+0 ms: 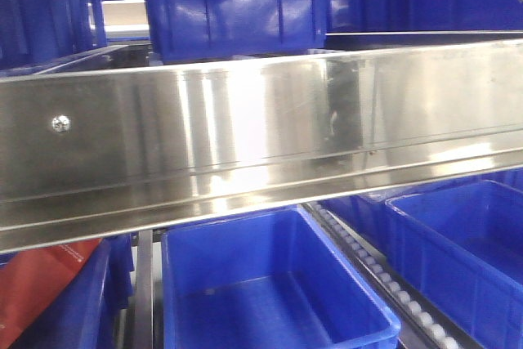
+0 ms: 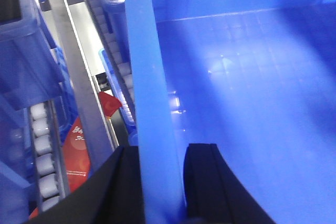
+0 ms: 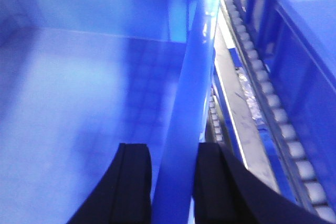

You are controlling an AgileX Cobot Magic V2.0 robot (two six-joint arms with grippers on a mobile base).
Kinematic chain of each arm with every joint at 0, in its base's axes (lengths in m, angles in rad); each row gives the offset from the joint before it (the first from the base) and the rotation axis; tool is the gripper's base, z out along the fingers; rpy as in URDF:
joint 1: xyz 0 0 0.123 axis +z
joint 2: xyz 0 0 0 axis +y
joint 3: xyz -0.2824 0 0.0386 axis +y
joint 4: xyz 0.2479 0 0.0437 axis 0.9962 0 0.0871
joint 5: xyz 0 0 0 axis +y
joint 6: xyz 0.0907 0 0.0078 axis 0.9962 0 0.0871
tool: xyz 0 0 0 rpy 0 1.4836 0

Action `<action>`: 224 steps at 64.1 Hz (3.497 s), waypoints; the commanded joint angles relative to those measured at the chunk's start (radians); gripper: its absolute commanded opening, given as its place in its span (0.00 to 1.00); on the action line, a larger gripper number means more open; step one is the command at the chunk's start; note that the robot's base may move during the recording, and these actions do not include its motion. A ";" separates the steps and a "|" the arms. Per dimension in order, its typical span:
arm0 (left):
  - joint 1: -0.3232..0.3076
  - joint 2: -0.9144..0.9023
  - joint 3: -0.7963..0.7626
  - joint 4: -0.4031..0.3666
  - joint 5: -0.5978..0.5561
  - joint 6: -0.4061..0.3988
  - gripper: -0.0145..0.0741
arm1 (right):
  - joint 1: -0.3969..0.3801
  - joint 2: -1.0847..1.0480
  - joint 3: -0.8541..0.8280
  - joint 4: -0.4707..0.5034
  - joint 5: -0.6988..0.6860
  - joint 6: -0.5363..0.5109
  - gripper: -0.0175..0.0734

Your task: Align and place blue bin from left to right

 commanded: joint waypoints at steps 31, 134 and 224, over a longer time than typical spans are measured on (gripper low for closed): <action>-0.008 -0.027 -0.012 0.001 -0.075 0.023 0.15 | 0.005 -0.026 -0.017 0.000 -0.098 -0.033 0.11; -0.088 0.063 -0.012 -0.059 -0.032 -0.091 0.15 | -0.104 0.075 -0.017 0.006 -0.275 -0.063 0.11; -0.088 0.094 -0.025 -0.024 -0.032 -0.083 0.84 | -0.150 0.153 -0.017 0.019 -0.222 -0.067 0.78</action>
